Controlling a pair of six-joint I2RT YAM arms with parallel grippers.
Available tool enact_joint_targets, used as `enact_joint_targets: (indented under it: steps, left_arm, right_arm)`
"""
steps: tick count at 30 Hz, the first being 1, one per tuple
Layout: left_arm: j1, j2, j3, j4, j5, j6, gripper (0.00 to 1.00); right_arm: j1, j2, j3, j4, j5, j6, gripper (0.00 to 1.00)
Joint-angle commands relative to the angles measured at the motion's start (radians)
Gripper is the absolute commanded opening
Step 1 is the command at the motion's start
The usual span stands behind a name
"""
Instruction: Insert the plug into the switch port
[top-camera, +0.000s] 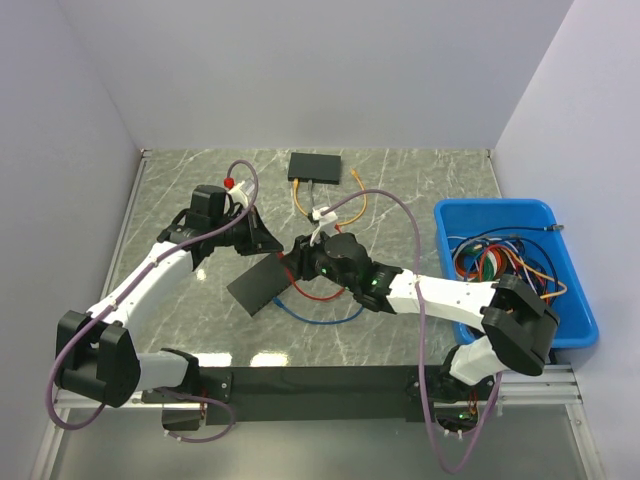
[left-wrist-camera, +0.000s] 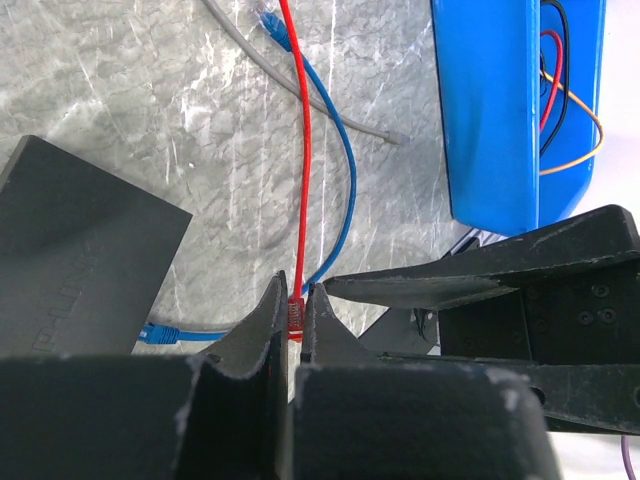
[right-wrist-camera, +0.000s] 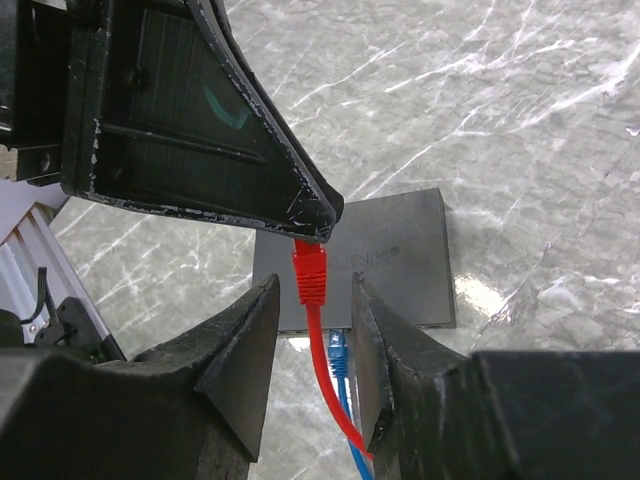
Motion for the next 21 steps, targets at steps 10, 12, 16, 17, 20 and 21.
enact_joint_targets:
  steps: [10, 12, 16, 17, 20, 21]
  left_arm:
    - [-0.001, -0.016, 0.025, 0.007, -0.007, 0.028, 0.01]
    - [-0.001, -0.016, 0.025, 0.005, -0.009, 0.028, 0.0]
    - [-0.001, -0.014, 0.026, 0.007, -0.006, 0.028, 0.01]
    - [-0.001, -0.014, 0.025, 0.005, -0.007, 0.028, 0.0]
    - [-0.001, -0.014, 0.025, 0.007, -0.006, 0.028, 0.01]
    - [-0.001, -0.014, 0.026, 0.007, -0.006, 0.028, 0.0]
  right_arm:
    - [-0.005, 0.047, 0.063, 0.05, 0.011, 0.015, 0.37]
    - [-0.006, 0.049, 0.063, 0.055, 0.011, 0.018, 0.35]
    - [-0.012, 0.059, 0.064, 0.06, 0.0, 0.021, 0.31]
    - [-0.012, 0.061, 0.064, 0.061, -0.002, 0.023, 0.3]
    - [-0.015, 0.068, 0.068, 0.061, -0.006, 0.026, 0.29]
    - [-0.015, 0.07, 0.068, 0.061, -0.006, 0.026, 0.29]
